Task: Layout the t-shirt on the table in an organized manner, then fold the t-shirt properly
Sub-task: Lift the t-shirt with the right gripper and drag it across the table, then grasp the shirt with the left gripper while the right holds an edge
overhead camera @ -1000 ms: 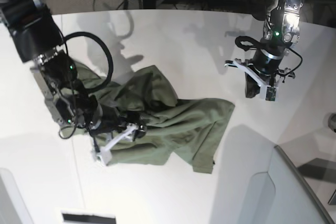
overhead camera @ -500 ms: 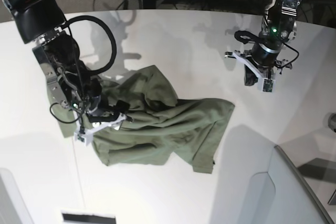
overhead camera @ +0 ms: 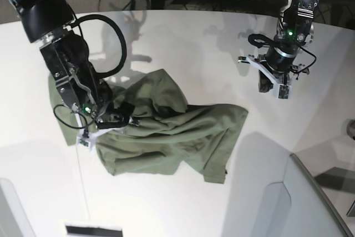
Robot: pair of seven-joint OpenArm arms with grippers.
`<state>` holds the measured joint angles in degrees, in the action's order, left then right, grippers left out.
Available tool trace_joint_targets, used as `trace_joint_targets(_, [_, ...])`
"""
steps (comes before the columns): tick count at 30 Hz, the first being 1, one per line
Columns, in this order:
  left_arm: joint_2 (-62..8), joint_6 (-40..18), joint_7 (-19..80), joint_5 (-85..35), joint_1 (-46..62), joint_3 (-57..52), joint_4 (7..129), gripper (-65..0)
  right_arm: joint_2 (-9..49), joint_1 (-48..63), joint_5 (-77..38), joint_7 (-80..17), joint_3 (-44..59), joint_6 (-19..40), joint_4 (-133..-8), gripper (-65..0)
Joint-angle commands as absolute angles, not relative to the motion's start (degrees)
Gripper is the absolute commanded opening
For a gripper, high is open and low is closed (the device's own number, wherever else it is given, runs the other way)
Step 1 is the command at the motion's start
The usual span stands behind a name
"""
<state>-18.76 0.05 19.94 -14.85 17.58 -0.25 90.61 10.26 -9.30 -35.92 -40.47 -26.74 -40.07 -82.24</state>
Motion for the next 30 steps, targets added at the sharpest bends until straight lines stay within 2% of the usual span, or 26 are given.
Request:
trace_joint_targets(1, [-19.3, 0.3, 18.6, -14.8, 17.3, -0.6, 91.3, -65.0, 10.1, -10.9, -35.6, -39.6, -26.4, -40.0, -82.5, -28.7])
trace_joint_targets(6, [-19.3, 0.3, 18.5, -14.8, 17.3, -0.6, 90.3, -65.0, 10.2, -11.1, -35.6, -38.8, -26.4, -40.0, -81.1, -29.1])
trace_joint_targets(7, [-19.3, 0.3, 18.5, -14.8, 17.4, -0.6, 90.2, -65.0, 10.2, -11.0, -35.6, -38.4, -26.4, -40.0, -80.9, -31.1])
trace_joint_targets(9, [-19.3, 0.3, 18.5, -14.8, 17.5, -0.6, 90.2, -65.0, 10.2, -10.9, -35.6, -38.1, -26.4, -40.0, -80.9, -42.9])
trace_joint_targets(11, [-19.4, 0.3, 18.5, -14.8, 17.5, -0.6, 90.2, -65.0, 10.2, -10.9, -35.6, -38.0, -26.3, -40.0, -80.9, -60.9])
trace_joint_targets(12, [-19.4, 0.3, 18.5, -14.8, 17.5, -0.6, 90.2, -65.0, 10.2, -10.9, -35.6, -38.2, -26.3, -40.0, -81.3, -64.8])
trace_joint_targets(18, [-19.5, 0.3, 18.5, -14.8, 17.3, -0.6, 90.2, -65.0, 10.9, -5.4, -35.8, -38.8, -24.6, -40.0, -91.3, -64.8])
trace_joint_targets(21, [-19.5, 0.3, 18.5, -14.8, 17.2, -0.6, 90.2, -65.0, 10.8, -0.4, -35.8, -43.3, -20.6, -40.0, -98.1, -64.8])
trace_joint_targets(24, [-19.6, 0.3, 18.5, -14.8, 17.1, -0.6, 90.2, -65.0, 10.9, 6.4, -35.8, -47.1, -16.0, -40.0, -105.7, -64.7])
trace_joint_targets(30, [-19.6, 0.3, 18.5, -14.7, 15.5, -0.6, 90.2, -65.0, 10.8, 20.8, -35.8, -47.3, -10.8, -40.0, -114.2, -64.5])
